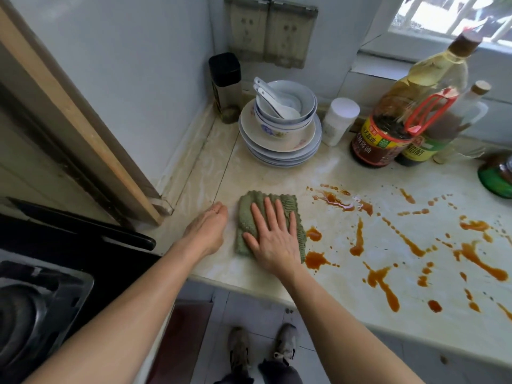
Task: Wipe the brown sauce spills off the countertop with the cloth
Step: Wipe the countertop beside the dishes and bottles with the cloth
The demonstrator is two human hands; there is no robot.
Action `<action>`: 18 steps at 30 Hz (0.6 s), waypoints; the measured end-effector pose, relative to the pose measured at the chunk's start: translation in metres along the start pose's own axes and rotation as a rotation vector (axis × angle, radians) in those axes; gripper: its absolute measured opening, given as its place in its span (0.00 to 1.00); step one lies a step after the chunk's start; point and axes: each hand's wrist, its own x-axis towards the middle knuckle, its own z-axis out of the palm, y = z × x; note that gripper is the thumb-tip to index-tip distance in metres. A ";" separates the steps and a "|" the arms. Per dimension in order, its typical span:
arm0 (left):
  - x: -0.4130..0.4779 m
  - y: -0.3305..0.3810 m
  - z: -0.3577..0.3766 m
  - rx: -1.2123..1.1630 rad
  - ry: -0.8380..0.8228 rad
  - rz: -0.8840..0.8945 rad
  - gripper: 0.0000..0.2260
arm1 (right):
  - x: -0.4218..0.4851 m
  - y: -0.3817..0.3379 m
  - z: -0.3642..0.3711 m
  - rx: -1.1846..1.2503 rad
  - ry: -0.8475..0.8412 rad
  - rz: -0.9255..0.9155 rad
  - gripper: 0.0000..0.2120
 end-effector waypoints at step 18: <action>-0.006 -0.004 0.010 0.029 -0.007 0.017 0.31 | -0.045 -0.029 0.019 0.033 0.117 0.027 0.29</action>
